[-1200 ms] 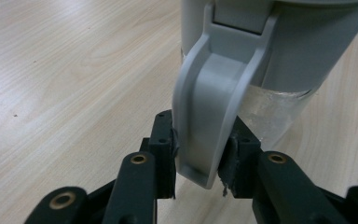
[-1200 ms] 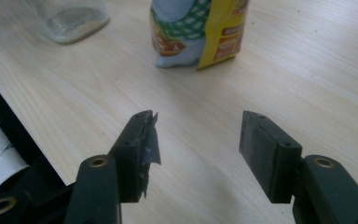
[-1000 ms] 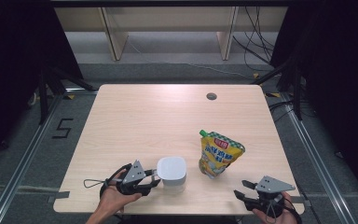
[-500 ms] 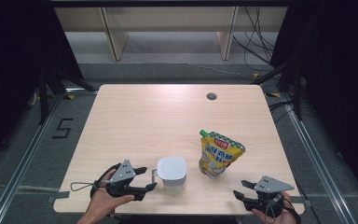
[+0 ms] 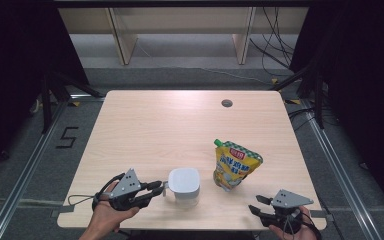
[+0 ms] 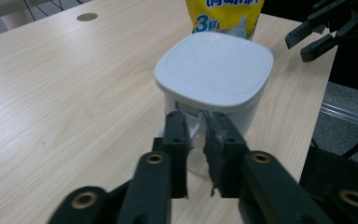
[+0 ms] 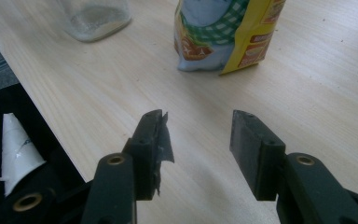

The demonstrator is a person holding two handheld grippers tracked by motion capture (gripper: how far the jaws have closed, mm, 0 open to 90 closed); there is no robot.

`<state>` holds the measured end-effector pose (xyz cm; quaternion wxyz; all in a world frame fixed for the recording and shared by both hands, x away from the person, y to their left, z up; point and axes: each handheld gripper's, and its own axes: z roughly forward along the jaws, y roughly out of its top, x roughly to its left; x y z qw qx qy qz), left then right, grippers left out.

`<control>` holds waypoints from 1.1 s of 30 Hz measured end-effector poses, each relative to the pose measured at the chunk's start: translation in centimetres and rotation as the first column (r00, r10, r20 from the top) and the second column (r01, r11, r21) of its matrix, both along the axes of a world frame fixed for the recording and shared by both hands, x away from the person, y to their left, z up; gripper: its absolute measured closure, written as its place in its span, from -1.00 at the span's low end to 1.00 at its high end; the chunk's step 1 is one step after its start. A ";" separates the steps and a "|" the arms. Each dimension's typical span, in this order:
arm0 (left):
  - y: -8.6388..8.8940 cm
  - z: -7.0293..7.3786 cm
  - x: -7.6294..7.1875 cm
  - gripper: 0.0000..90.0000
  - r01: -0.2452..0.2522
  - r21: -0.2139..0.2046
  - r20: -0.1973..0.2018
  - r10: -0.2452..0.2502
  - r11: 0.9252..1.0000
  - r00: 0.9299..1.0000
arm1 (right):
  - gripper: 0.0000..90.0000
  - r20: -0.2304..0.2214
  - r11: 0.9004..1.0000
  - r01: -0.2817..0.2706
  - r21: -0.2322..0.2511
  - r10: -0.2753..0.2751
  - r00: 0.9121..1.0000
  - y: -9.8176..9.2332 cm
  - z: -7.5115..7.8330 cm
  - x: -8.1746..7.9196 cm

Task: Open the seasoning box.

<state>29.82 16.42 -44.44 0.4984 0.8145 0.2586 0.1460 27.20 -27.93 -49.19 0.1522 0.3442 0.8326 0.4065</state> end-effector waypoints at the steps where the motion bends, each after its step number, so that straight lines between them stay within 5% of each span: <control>1: -0.1 0.2 0.0 0.83 0.016 0.002 0.017 -0.016 1.000 1.000 | 0.26 0.001 1.000 0.002 0.004 -0.002 1.000 0.1 0.0 0.0; 14: -2.5 1.1 0.9 0.97 0.026 -0.006 0.032 -0.025 1.000 0.999 | 0.52 0.071 0.998 -0.066 0.008 0.065 0.995 2.0 0.6 -0.6; 28: -2.1 1.0 1.7 0.97 0.008 -0.022 0.038 -0.007 1.000 0.999 | 0.72 0.113 0.997 -0.080 0.012 0.079 0.990 3.0 1.0 -0.8; 33: -2.0 0.9 1.7 0.97 0.011 -0.023 0.044 -0.010 1.000 0.999 | 0.88 0.145 0.993 -0.107 0.051 0.098 0.985 4.3 1.3 -0.6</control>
